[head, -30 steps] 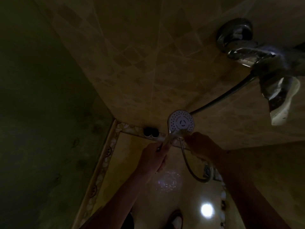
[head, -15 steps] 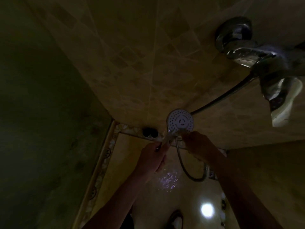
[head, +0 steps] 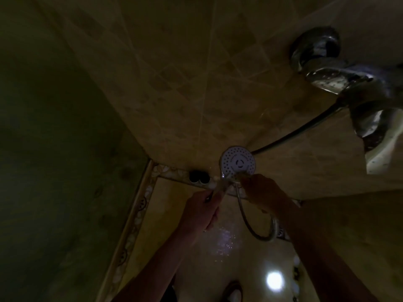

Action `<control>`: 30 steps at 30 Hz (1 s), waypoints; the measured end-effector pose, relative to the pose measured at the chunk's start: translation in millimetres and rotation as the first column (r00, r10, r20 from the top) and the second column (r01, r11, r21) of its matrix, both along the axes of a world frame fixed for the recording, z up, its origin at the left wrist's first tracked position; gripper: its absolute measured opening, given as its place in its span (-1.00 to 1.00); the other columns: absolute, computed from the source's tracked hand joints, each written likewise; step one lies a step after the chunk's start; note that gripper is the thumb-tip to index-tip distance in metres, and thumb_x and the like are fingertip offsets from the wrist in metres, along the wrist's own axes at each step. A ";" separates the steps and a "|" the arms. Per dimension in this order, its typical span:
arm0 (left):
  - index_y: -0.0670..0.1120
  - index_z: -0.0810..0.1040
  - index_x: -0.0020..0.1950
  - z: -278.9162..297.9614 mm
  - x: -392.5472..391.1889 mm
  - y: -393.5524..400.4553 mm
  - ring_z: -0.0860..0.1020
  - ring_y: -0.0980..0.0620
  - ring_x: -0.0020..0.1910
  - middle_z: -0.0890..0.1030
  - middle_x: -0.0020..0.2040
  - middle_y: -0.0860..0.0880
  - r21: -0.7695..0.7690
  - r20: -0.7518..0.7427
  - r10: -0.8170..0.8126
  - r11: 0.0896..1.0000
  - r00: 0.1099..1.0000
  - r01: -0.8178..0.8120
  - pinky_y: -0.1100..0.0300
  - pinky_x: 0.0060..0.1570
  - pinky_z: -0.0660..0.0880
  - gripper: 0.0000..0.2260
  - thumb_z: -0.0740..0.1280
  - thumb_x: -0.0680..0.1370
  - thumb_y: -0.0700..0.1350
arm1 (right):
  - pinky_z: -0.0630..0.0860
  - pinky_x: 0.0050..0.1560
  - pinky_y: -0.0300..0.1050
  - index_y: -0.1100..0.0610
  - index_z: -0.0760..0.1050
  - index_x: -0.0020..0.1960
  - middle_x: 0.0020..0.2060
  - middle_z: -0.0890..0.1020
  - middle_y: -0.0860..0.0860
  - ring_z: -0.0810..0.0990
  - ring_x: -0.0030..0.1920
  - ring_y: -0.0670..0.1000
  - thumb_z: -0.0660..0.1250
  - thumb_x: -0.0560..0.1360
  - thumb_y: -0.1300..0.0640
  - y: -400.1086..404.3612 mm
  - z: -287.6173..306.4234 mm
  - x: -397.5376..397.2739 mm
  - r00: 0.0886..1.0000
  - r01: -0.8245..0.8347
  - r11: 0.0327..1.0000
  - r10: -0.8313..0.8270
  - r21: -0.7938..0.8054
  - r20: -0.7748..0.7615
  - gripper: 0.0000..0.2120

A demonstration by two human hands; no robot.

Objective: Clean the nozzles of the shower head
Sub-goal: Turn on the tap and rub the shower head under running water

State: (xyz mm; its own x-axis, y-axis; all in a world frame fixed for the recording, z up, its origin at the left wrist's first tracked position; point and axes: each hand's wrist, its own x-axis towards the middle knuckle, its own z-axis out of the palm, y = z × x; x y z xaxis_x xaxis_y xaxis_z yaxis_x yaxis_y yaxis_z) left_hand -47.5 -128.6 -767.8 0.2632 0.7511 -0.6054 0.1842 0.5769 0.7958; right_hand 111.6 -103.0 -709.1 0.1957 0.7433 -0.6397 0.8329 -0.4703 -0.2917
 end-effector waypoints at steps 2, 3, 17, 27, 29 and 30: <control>-0.12 0.44 -0.33 -0.7 0.6 0.8 0.34 0.08 -0.62 0.44 -0.54 0.02 -0.012 0.000 0.017 1.000 1.000 -0.017 0.27 -0.59 0.22 -0.67 0.31 0.58 0.01 | 0.44 0.07 0.01 0.25 0.41 0.28 0.09 0.56 0.23 0.54 0.14 0.25 0.01 0.66 0.10 5.9 -4.1 -1.7 0.999 0.037 0.999 -0.036 0.028 -0.037 -0.65; -0.11 0.45 -0.33 -0.9 -0.1 1.3 0.34 0.07 -0.61 0.44 -0.53 0.00 -0.012 0.001 0.020 1.000 1.000 -0.020 0.26 -0.59 0.22 -0.67 0.31 0.59 0.01 | 0.43 0.11 0.02 0.25 0.35 0.36 0.19 0.52 0.24 0.50 0.20 0.24 0.02 0.65 0.11 7.3 -0.9 -1.7 0.995 0.079 0.995 -0.075 0.060 -0.063 -0.63; -0.08 0.43 -0.36 -5.3 2.4 6.2 0.34 0.06 -0.61 0.44 -0.53 0.00 0.014 -0.008 -0.002 1.000 1.000 0.002 0.23 -0.57 0.24 -0.66 0.30 0.59 0.01 | 0.41 -0.50 -0.18 0.34 0.61 -0.20 -0.56 0.41 0.12 0.62 -0.42 0.17 0.24 0.39 0.32 12.8 11.9 2.1 0.987 -0.157 0.967 0.159 0.201 0.009 -0.82; -0.12 0.46 -0.34 -13.8 -0.6 8.9 0.33 0.02 -0.60 0.46 -0.51 -0.05 0.022 -0.005 0.015 1.000 1.000 -0.015 0.21 -0.55 0.23 -0.65 0.29 0.59 0.02 | 0.44 0.06 -0.01 0.29 0.23 0.42 0.09 0.52 0.18 0.51 0.18 0.19 0.05 0.62 0.17 0.3 -14.0 18.3 0.966 -0.215 0.970 0.194 0.111 0.168 -0.60; -0.10 0.46 -0.35 -15.4 0.3 8.1 0.34 0.02 -0.59 0.47 -0.49 -0.07 0.011 -0.007 0.028 1.000 1.000 -0.028 0.20 -0.56 0.24 -0.66 0.30 0.59 0.02 | 0.48 -0.10 -0.08 0.33 0.36 0.35 0.07 0.58 0.24 0.61 0.04 0.12 0.27 0.54 0.14 0.5 -16.5 11.0 0.902 -0.393 0.912 0.357 0.118 0.243 -0.56; -0.10 0.46 -0.35 -16.1 0.8 7.9 0.35 0.02 -0.60 0.47 -0.49 -0.07 0.007 -0.015 0.028 1.000 1.000 -0.027 0.20 -0.56 0.24 -0.65 0.30 0.58 0.03 | 0.46 -0.16 -0.10 0.35 0.41 0.30 0.04 0.59 0.25 0.62 0.00 0.11 0.44 0.41 0.19 3.6 -19.6 8.9 0.842 -0.489 0.856 0.414 0.166 0.346 -0.48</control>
State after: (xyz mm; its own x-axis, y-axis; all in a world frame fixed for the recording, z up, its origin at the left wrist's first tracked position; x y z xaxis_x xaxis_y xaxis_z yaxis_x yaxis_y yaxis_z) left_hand -46.7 -120.8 -783.9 0.2333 0.7622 -0.6038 0.1803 0.5762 0.7971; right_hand 120.4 -99.3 -728.7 -0.0533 0.9152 -0.3994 0.9977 0.0324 -0.0589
